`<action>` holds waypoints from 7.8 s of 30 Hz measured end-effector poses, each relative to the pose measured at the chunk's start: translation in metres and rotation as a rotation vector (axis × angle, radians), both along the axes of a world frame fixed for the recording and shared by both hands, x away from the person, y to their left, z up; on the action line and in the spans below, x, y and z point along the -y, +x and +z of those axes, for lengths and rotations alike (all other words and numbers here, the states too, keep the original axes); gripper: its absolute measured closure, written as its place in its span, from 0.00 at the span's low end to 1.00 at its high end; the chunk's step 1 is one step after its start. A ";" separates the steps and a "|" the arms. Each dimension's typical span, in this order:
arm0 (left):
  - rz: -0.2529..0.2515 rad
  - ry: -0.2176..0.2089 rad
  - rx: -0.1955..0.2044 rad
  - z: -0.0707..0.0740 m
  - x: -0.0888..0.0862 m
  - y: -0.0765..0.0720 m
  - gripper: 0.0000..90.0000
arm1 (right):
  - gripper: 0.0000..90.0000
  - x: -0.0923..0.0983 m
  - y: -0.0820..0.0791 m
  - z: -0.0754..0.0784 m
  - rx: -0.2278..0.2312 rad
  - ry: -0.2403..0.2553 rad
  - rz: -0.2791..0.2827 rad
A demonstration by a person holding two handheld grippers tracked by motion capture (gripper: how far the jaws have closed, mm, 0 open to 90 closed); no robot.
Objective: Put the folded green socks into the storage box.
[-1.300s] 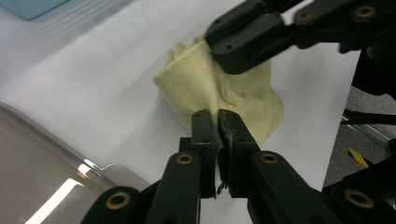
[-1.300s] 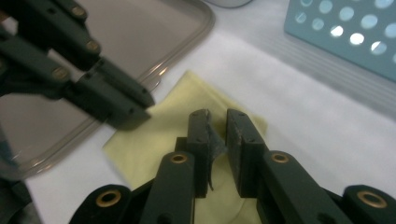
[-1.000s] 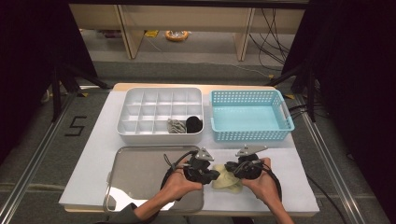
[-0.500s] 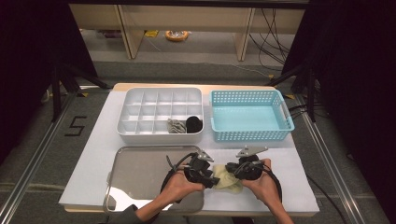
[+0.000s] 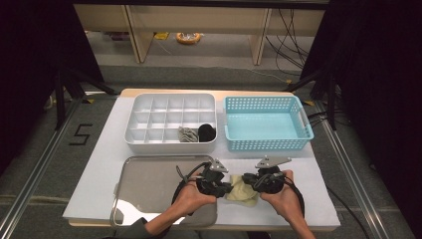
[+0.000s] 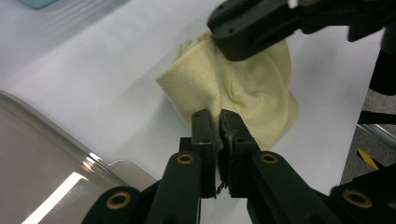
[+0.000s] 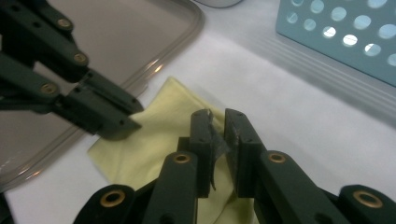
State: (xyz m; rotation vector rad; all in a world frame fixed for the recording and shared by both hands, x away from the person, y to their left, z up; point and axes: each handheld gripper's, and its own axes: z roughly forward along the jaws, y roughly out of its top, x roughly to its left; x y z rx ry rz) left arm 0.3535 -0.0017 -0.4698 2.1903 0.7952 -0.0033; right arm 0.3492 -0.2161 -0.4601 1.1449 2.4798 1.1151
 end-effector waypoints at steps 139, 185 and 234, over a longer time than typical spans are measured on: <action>0.170 0.034 0.149 0.008 -0.126 -0.044 0.24 | 0.79 -0.028 0.032 0.069 0.049 0.049 0.055; 0.195 0.032 0.172 0.006 -0.142 -0.055 0.20 | 0.78 -0.139 0.101 0.105 0.145 0.075 0.158; 0.177 0.052 0.168 0.003 -0.142 -0.060 0.20 | 0.78 -0.245 0.165 0.055 0.079 -0.107 0.109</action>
